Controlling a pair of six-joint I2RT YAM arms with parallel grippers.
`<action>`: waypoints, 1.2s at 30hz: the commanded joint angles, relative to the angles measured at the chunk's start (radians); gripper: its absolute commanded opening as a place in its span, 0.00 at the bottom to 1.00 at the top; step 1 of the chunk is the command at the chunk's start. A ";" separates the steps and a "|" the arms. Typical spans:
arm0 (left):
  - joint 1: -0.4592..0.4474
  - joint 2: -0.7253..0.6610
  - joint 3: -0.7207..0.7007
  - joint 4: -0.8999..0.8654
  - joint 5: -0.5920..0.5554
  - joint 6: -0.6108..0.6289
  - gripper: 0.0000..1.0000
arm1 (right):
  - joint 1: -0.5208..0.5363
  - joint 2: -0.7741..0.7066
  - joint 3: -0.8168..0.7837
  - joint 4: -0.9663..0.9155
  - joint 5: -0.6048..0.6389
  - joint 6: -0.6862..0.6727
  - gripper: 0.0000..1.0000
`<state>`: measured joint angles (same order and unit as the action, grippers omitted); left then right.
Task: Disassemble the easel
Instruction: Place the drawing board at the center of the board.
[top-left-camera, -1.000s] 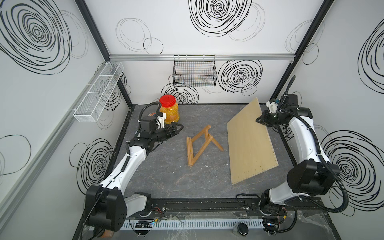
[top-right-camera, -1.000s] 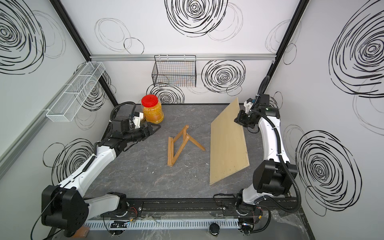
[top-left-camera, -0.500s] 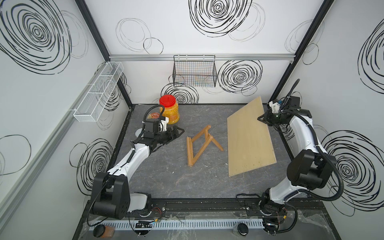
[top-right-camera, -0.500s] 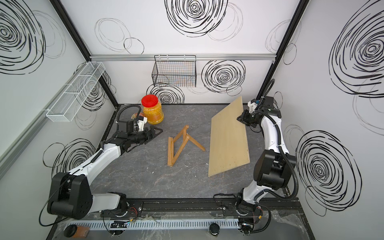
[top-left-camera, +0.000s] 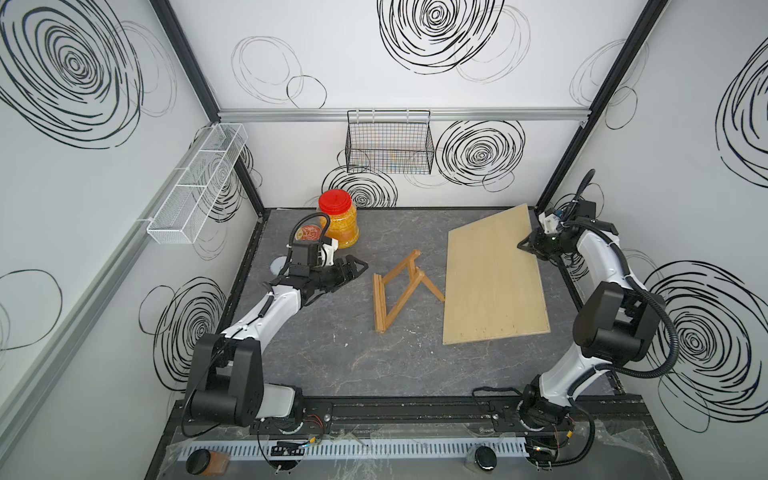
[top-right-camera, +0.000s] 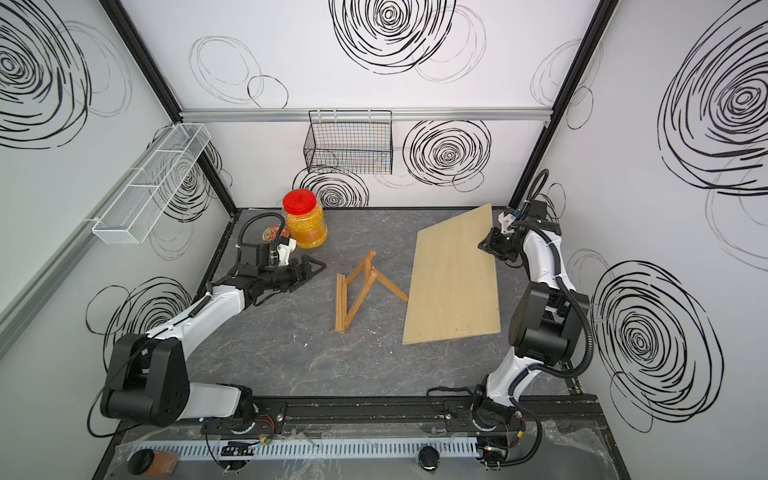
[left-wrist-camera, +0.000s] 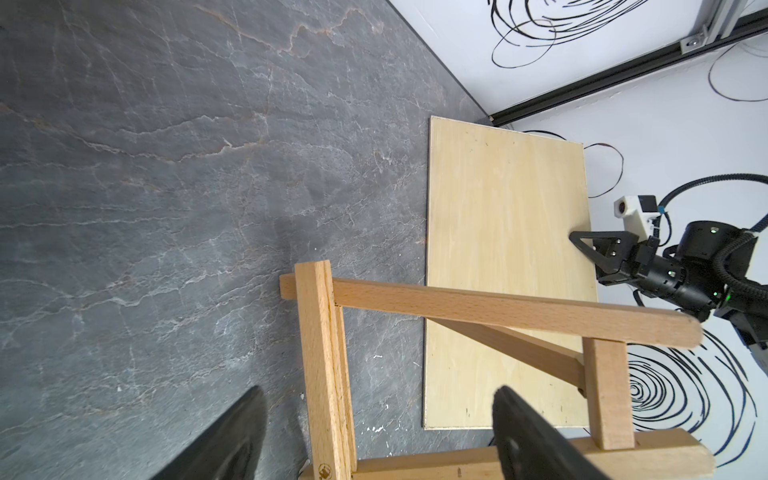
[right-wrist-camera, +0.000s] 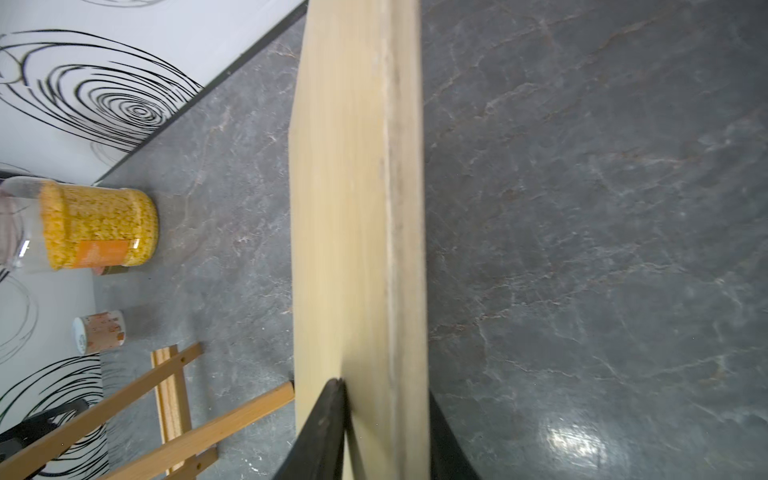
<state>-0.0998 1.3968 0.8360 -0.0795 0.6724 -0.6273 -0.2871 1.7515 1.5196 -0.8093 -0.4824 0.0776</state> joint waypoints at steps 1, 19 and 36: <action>0.006 0.010 -0.014 0.034 0.003 0.020 0.87 | -0.021 0.012 -0.021 -0.010 0.069 -0.017 0.32; -0.031 0.057 0.017 0.043 -0.040 -0.007 0.87 | -0.069 0.079 -0.022 0.012 0.102 -0.037 0.42; -0.060 0.048 0.089 -0.018 -0.102 0.018 0.86 | 0.225 -0.134 -0.004 0.022 0.289 0.150 0.46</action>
<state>-0.1444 1.4590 0.8928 -0.0837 0.6056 -0.6334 -0.1741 1.7039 1.5036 -0.7994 -0.2302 0.1394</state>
